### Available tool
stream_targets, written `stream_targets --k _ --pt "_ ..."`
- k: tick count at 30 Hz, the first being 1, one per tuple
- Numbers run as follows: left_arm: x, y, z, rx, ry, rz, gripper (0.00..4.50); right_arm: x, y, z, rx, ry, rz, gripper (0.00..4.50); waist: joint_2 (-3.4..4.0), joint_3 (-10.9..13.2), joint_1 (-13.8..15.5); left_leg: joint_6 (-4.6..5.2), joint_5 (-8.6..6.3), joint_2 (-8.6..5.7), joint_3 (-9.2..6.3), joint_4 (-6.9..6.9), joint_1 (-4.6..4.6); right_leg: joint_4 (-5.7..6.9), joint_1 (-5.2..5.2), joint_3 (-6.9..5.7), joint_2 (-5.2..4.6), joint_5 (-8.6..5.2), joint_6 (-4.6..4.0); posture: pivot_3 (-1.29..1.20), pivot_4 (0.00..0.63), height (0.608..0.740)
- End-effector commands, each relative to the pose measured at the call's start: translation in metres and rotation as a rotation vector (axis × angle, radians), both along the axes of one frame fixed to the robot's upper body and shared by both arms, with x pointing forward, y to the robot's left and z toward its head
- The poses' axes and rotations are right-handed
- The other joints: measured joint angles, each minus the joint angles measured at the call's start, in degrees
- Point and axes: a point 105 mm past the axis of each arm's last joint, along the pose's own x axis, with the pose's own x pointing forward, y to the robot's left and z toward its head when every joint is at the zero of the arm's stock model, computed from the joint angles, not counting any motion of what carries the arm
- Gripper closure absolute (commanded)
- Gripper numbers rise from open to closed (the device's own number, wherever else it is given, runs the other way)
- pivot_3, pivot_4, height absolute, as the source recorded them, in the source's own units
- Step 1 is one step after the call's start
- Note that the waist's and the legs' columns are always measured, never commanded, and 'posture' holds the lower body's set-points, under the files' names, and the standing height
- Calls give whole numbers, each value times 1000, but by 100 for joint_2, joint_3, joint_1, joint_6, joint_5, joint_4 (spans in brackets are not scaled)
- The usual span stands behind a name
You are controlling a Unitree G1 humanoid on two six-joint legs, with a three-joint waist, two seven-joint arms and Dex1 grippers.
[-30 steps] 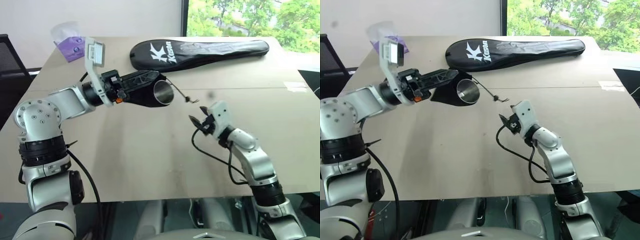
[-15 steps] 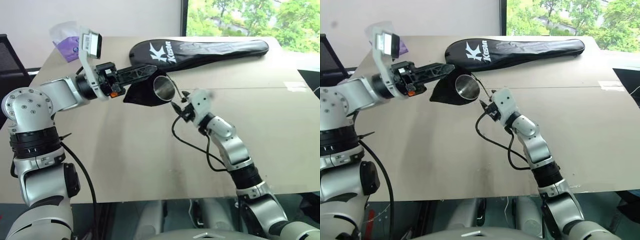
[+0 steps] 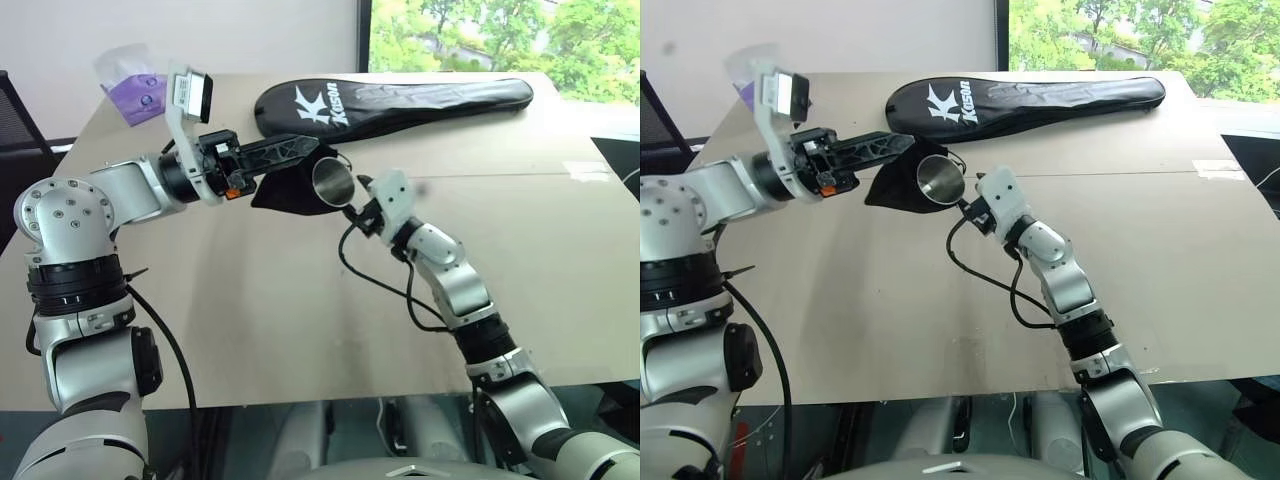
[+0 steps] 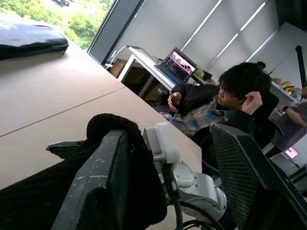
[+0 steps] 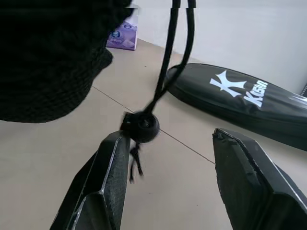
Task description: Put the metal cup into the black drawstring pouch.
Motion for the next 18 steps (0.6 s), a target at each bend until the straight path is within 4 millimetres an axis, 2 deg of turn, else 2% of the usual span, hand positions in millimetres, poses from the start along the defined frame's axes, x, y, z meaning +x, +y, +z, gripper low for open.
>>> stream_targets --k 1,2,4,7,11,18 --pt "-8 4 11 -7 -55 -8 1842 -4 6 18 33 -57 37 1766 0 0 -1 0 0 0 0 0 0 0 0 0 -1 0 0 0 150 740" --pt "-8 5 10 -8 -53 -8 1842 -6 8 20 48 -51 57 2293 0 0 -2 0 0 0 0 0 0 0 0 0 0 0 0 0 150 740" --pt "-8 5 9 -8 -50 -6 1842 -8 11 21 63 -43 84 2874 0 0 -7 0 0 0 0 0 0 0 0 1 0 0 0 0 150 740" --pt "-8 8 7 -12 -45 0 1842 -14 15 20 68 -32 124 4278 0 0 -3 0 0 1 -1 0 0 0 0 0 -1 0 0 0 150 740" --pt "-7 10 5 -14 -42 8 1842 -13 13 16 64 -20 116 4368 0 0 1 0 0 1 -1 0 0 0 0 0 -1 0 0 0 150 740" --pt "-6 14 2 -14 -39 18 1842 -16 -3 0 59 22 69 4368 0 0 4 0 0 1 -1 0 0 -1 0 0 -2 0 0 0 150 740"
